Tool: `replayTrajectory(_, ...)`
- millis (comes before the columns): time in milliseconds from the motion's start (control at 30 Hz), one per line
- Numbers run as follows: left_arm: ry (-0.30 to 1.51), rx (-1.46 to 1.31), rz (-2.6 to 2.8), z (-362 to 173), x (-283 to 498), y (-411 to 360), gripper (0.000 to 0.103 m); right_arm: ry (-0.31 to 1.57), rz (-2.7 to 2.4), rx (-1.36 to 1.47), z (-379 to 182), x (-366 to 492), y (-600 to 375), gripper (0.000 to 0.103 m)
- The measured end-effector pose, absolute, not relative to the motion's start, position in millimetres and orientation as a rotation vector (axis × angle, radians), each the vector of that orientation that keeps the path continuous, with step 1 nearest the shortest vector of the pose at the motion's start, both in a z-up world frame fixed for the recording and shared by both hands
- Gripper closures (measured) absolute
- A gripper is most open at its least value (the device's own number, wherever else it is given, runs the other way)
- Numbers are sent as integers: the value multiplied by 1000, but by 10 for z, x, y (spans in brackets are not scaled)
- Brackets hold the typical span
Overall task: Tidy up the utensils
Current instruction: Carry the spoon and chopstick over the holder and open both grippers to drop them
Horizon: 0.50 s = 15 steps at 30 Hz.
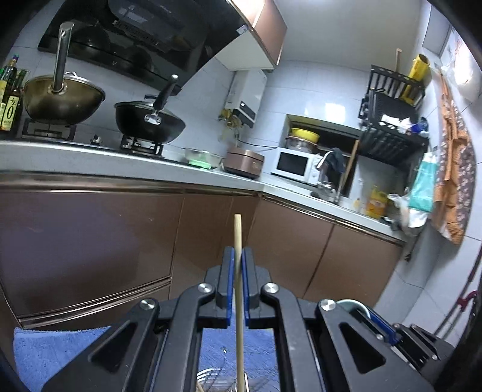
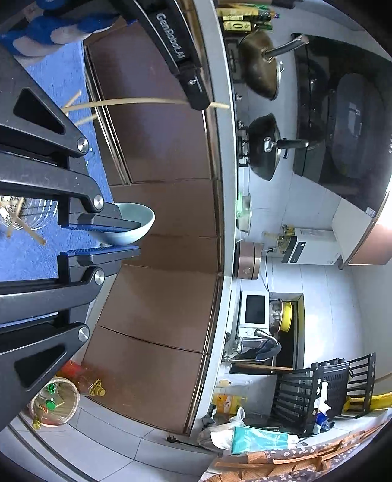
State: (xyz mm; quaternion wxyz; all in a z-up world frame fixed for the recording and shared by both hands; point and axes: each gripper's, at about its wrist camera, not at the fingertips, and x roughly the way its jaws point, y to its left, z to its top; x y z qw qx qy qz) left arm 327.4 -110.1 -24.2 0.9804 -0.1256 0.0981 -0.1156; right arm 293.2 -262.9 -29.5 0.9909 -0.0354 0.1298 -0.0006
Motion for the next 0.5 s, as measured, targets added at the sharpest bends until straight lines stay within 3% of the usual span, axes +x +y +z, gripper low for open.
replayTrajectory(267,171,-203,-168,-713,3378,-1235,96,306,8,-91,-675,3001,-2604,92)
replayTrajectory(367,197,-181,-195,-722,3288,-1236,80,309,30,-90,-662,2902,-2608,78)
replayTrajectory(500,185,-161,-223,-484,3029,-1127,71,272,49,-57,-462,2681,-2668,72)
